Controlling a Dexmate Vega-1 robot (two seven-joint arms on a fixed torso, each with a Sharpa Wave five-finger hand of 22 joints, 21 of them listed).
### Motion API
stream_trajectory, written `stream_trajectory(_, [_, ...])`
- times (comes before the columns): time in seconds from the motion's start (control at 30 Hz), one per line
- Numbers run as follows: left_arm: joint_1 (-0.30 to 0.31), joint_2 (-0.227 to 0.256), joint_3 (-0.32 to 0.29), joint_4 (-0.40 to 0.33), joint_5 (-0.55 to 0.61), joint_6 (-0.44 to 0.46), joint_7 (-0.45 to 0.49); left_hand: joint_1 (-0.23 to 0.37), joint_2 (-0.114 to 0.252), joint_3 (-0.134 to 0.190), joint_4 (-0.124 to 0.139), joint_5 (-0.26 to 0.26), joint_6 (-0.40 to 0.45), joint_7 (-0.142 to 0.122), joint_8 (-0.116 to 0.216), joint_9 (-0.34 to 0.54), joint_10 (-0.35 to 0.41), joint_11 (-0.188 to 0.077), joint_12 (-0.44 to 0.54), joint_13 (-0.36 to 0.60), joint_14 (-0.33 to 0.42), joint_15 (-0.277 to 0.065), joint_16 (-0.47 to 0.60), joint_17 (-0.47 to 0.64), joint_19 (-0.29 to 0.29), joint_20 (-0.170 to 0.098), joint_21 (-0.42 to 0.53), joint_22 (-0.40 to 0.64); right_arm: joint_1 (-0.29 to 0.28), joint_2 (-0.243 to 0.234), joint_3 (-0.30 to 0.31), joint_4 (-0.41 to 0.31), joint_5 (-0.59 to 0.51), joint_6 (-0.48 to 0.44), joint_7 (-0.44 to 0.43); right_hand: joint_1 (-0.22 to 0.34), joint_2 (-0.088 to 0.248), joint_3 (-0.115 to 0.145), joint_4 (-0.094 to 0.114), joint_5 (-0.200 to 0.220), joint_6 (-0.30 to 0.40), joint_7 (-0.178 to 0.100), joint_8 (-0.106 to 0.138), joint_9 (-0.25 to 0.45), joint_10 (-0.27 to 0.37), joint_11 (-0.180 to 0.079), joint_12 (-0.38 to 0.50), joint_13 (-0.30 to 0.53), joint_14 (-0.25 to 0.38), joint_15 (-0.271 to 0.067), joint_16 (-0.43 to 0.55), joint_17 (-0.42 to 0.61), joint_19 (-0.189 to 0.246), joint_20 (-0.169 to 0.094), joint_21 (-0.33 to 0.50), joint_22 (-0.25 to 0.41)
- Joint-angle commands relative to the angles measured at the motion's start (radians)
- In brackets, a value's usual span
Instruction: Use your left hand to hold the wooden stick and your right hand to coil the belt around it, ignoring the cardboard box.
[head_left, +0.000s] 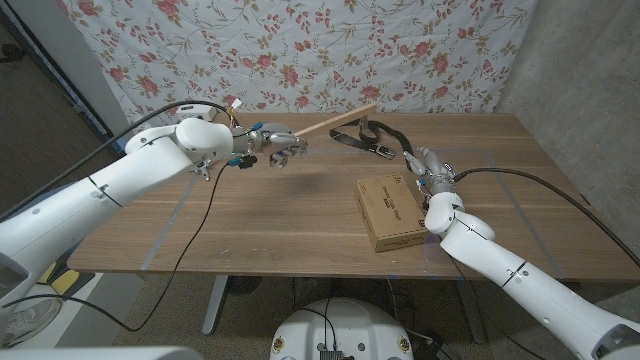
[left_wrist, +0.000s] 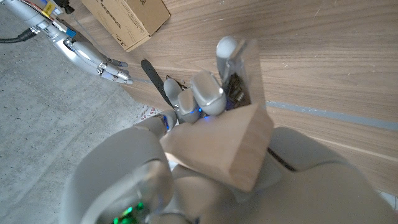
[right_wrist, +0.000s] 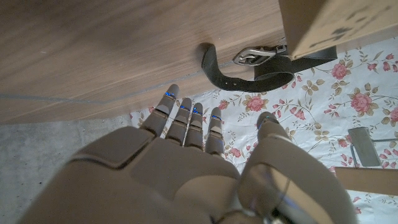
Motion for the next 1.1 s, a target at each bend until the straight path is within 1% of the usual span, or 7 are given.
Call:
stream_trajectory(0.03, [0.07, 0.049, -0.052, -0.043, -0.088, 0.008, 0.074, -0.015, -0.001, 0.012, -0.001, -0.006, 0.039, 0.043, 0.007, 0.0, -0.001, 0.003, 0.005, 0.003, 0.003, -0.001, 0.004, 0.012, -0.006, 0.004, 0.015, -0.003, 0.13, 0.054, -0.107, 0.146, -0.043, -0.059, -0.032, 0.022, -0.009, 0.003, -0.02, 0.005, -0.006, 0.004, 0.001, 0.002, 0.011, -0.003, 0.011, 0.006, 0.014, -0.014, 0.005, 0.003, -0.006, 0.003, -0.005, 0.005])
stream_trajectory(0.27, [0.116, 0.078, -0.088, -0.072, -0.125, 0.011, 0.118, -0.023, -0.002, 0.022, -0.001, -0.013, 0.04, 0.047, 0.014, 0.0, -0.001, 0.003, 0.005, 0.003, 0.006, 0.0, -0.002, 0.007, -0.012, 0.002, 0.031, -0.016, 0.187, 0.092, -0.144, 0.219, -0.047, -0.087, -0.026, 0.032, -0.022, -0.002, -0.03, 0.008, -0.006, 0.01, 0.003, 0.002, 0.01, 0.003, 0.014, 0.009, 0.008, -0.018, 0.006, 0.006, -0.019, 0.005, -0.014, 0.005])
stream_trajectory(0.47, [0.145, 0.097, -0.107, -0.088, -0.146, 0.007, 0.142, -0.029, -0.002, 0.028, -0.001, -0.017, 0.038, 0.044, 0.014, -0.004, -0.001, 0.003, 0.005, 0.003, 0.003, -0.001, -0.005, 0.007, -0.017, 0.001, 0.042, -0.024, 0.242, 0.112, -0.184, 0.276, -0.052, -0.118, -0.002, 0.02, -0.042, -0.026, -0.027, 0.016, -0.034, 0.015, -0.001, 0.004, -0.076, -0.012, -0.003, 0.016, -0.073, -0.001, -0.012, 0.021, -0.07, 0.019, -0.046, 0.006])
stream_trajectory(0.6, [0.162, 0.109, -0.12, -0.099, -0.159, 0.001, 0.156, -0.031, -0.002, 0.03, -0.001, -0.018, 0.038, 0.047, 0.017, -0.002, 0.0, 0.004, 0.005, 0.003, 0.004, 0.0, -0.007, 0.004, -0.017, 0.002, 0.044, -0.03, 0.27, 0.128, -0.199, 0.311, -0.051, -0.146, 0.006, 0.018, -0.046, -0.03, -0.027, 0.017, -0.041, 0.019, -0.003, 0.004, -0.081, -0.01, -0.002, 0.016, -0.079, 0.0, -0.013, 0.023, -0.071, 0.02, -0.048, 0.006])
stream_trajectory(0.87, [0.177, 0.118, -0.128, -0.108, -0.171, -0.015, 0.169, -0.04, -0.002, 0.039, -0.002, -0.024, 0.04, 0.044, 0.019, -0.009, 0.0, 0.002, 0.005, 0.003, 0.005, -0.001, -0.011, 0.004, -0.023, 0.001, 0.062, -0.041, 0.314, 0.146, -0.234, 0.379, -0.056, -0.193, 0.013, 0.025, -0.049, -0.034, -0.031, 0.023, -0.045, 0.035, 0.0, 0.005, -0.067, -0.006, 0.01, 0.019, -0.054, -0.021, 0.003, 0.027, -0.052, 0.012, -0.047, 0.006])
stream_trajectory(0.97, [0.176, 0.119, -0.125, -0.11, -0.17, -0.015, 0.168, -0.042, -0.002, 0.041, -0.002, -0.026, 0.039, 0.044, 0.019, -0.013, 0.003, 0.003, 0.006, 0.003, 0.007, -0.001, -0.012, 0.003, -0.025, 0.001, 0.069, -0.044, 0.323, 0.152, -0.231, 0.402, -0.041, -0.198, 0.017, 0.033, -0.05, -0.035, -0.034, 0.028, -0.067, 0.033, -0.005, 0.005, -0.083, -0.018, 0.007, 0.021, -0.05, -0.025, 0.007, 0.03, -0.048, 0.013, -0.048, 0.006])
stream_trajectory(1.1, [0.18, 0.121, -0.127, -0.114, -0.172, -0.015, 0.176, -0.045, -0.003, 0.044, -0.002, -0.027, 0.037, 0.046, 0.023, -0.009, -0.001, 0.001, 0.005, 0.003, 0.01, -0.001, -0.009, 0.008, -0.026, 0.0, 0.072, -0.051, 0.337, 0.164, -0.234, 0.432, -0.027, -0.224, 0.019, 0.037, -0.048, -0.037, -0.034, 0.031, -0.1, 0.034, -0.012, 0.005, -0.097, -0.014, 0.007, 0.023, -0.045, -0.029, 0.013, 0.035, -0.041, 0.011, -0.049, 0.006])
